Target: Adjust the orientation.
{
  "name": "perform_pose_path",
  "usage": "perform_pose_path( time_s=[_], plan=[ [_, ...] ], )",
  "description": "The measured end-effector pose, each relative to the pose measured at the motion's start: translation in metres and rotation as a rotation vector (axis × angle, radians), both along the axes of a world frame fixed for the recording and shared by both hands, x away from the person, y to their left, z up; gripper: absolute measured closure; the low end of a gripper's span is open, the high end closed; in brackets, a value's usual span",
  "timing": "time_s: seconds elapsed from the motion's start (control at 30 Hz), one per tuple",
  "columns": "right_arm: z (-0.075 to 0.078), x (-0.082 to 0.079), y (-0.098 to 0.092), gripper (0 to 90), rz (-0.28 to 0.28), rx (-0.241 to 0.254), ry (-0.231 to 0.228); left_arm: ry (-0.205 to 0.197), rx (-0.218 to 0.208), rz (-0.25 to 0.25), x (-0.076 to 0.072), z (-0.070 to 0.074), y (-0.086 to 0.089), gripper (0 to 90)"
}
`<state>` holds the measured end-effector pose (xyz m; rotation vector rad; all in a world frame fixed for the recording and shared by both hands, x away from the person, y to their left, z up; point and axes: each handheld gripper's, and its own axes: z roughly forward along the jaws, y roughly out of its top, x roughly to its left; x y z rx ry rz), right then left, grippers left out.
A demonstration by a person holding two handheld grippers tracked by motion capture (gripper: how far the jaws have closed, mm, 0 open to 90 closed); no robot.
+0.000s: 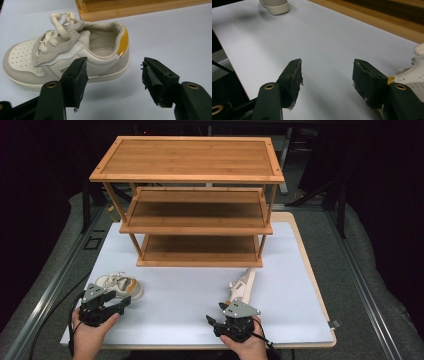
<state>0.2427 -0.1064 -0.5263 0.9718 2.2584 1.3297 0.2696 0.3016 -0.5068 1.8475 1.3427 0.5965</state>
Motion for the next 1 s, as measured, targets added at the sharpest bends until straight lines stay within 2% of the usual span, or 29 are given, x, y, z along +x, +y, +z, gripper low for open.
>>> perform_pose_path(
  time_s=[0.1,0.2,0.23,0.37,0.4,0.57,0.7,0.77,0.87,1.0],
  plan=[
    [0.000,0.000,0.000,40.4,0.004,0.002,-0.002,-0.004,-0.006,0.014,0.001,0.001,0.002,33.2],
    [0.000,0.000,0.001,40.5,0.004,0.000,-0.001,-0.014,-0.016,0.063,0.004,0.004,0.006,29.9],
    [0.000,0.000,0.001,40.5,0.004,0.000,-0.001,-0.014,-0.016,0.063,0.004,0.004,0.006,29.7],
    [-0.001,-0.001,0.002,40.5,0.009,-0.003,-0.002,-0.029,-0.032,0.115,0.011,0.009,0.012,27.6],
    [-0.001,-0.001,0.002,40.5,0.010,-0.004,-0.005,-0.028,-0.027,0.140,0.016,0.010,0.014,25.4],
    [-0.001,-0.001,0.002,40.5,0.007,-0.004,-0.004,-0.023,-0.006,0.185,0.028,0.009,0.016,24.6],
    [-0.001,-0.001,0.003,40.2,0.004,-0.007,-0.007,-0.019,0.037,0.193,0.034,0.003,0.013,23.7],
    [0.000,-0.001,0.002,40.2,0.003,-0.006,-0.006,-0.013,0.078,0.202,0.037,-0.001,0.014,23.8],
    [0.000,-0.001,0.002,40.2,0.003,-0.003,-0.006,0.005,0.035,0.199,0.038,-0.003,0.019,21.8],
    [0.000,-0.001,0.001,40.2,0.000,-0.006,-0.008,0.014,0.028,0.199,0.034,-0.002,0.023,23.3]
  ],
)
